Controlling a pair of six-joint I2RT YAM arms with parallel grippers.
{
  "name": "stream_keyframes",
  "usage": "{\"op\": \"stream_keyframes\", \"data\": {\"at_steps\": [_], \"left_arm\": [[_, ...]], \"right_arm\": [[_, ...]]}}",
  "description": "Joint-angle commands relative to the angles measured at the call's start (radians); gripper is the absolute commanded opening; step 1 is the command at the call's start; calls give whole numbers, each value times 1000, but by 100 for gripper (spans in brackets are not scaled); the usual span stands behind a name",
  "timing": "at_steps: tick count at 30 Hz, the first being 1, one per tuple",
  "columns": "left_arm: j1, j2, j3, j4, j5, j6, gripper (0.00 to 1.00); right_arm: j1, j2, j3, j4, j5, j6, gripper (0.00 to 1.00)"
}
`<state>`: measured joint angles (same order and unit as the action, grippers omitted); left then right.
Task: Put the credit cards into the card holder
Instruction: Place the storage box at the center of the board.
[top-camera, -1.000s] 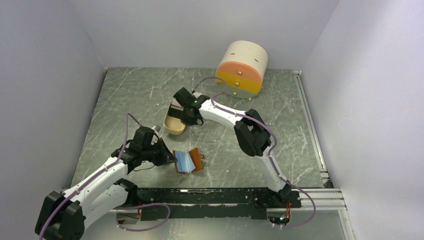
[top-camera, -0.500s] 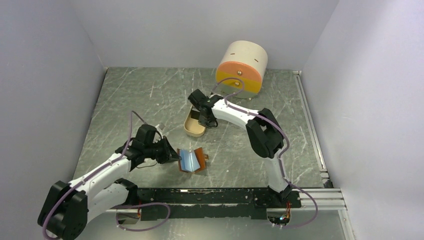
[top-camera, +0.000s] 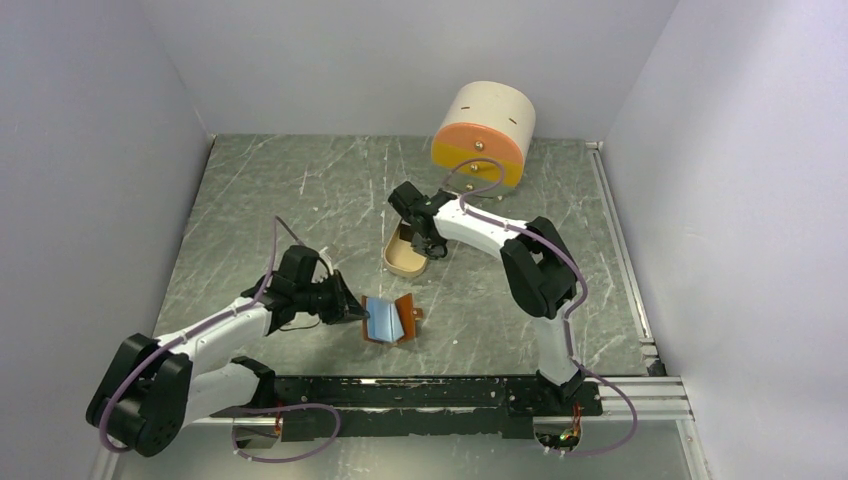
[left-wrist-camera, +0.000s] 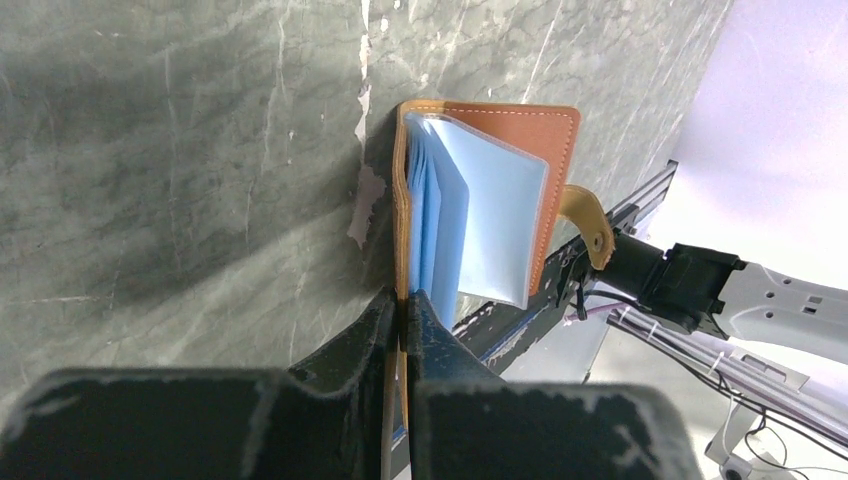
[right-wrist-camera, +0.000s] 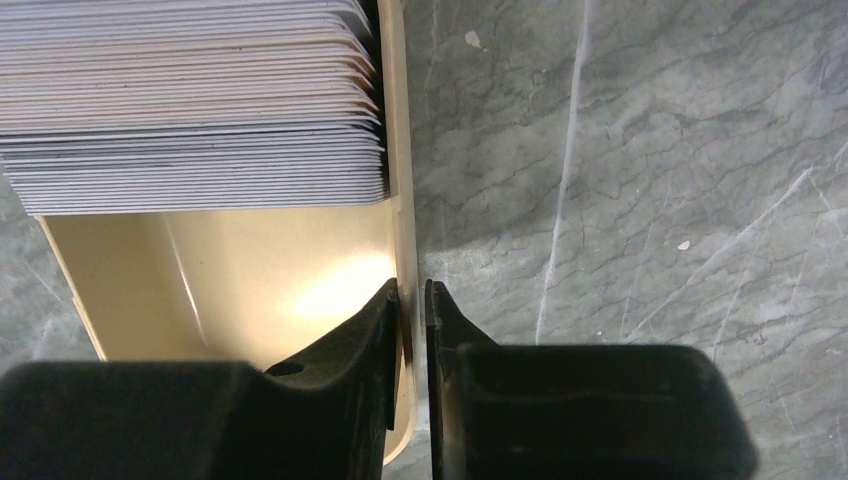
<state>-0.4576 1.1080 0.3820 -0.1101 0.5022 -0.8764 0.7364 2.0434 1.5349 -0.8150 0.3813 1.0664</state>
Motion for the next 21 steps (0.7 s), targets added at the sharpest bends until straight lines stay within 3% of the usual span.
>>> {"op": "stream_keyframes", "data": {"at_steps": [1, 9, 15, 21], "left_arm": [[-5, 38, 46, 47, 25, 47, 9], [-5, 24, 72, 40, 13, 63, 19], [-6, 27, 69, 62, 33, 54, 13], [-6, 15, 68, 52, 15, 44, 13]], "right_arm": [[-10, -43, 2, -24, 17, 4, 19], [-14, -112, -37, 4, -36, -75, 38], [-17, -159, -62, 13, -75, -131, 45], [-16, -223, -97, 44, -117, -224, 51]]}}
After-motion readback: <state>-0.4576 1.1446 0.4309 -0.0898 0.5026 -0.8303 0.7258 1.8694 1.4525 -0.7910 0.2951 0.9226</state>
